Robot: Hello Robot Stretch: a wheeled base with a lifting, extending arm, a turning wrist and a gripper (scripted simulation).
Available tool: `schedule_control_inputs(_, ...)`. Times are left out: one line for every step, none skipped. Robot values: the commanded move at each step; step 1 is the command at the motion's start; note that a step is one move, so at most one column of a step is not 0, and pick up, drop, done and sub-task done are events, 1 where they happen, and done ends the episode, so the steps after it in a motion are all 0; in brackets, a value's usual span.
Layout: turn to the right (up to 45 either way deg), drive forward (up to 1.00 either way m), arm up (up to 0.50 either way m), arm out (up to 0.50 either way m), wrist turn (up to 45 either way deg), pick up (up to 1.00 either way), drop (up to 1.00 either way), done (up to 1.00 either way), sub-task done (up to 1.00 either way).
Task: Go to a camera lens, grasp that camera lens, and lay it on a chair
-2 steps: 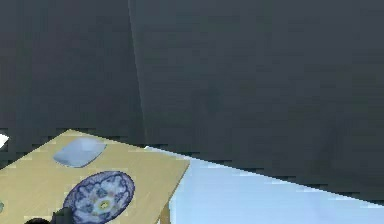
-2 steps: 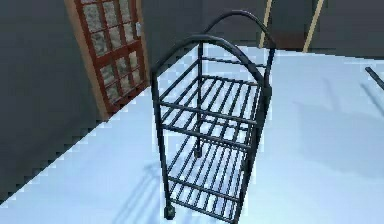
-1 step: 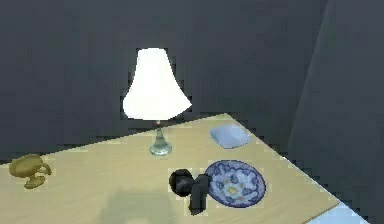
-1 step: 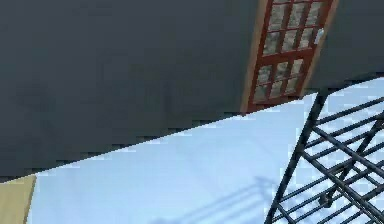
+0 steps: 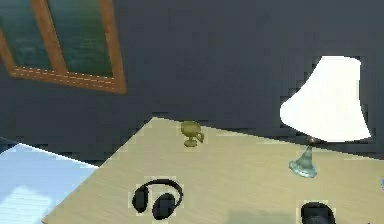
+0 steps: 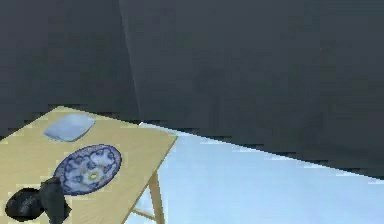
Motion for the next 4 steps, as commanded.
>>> schedule_control_inputs(-42.0, 0.0, 0.0, 0.0, 0.0, 0.0, 0.0, 0.0, 0.0)
schedule_control_inputs(0.0, 0.0, 0.5, 0.0, 0.0, 0.0, 0.0, 0.0, 0.0)
schedule_control_inputs(0.0, 0.0, 0.36, 0.0, 0.0, 0.0, 0.0, 0.0, 0.0)
schedule_control_inputs(0.0, 0.0, 0.0, 0.32, 0.0, 0.0, 0.0, 0.0, 0.0)
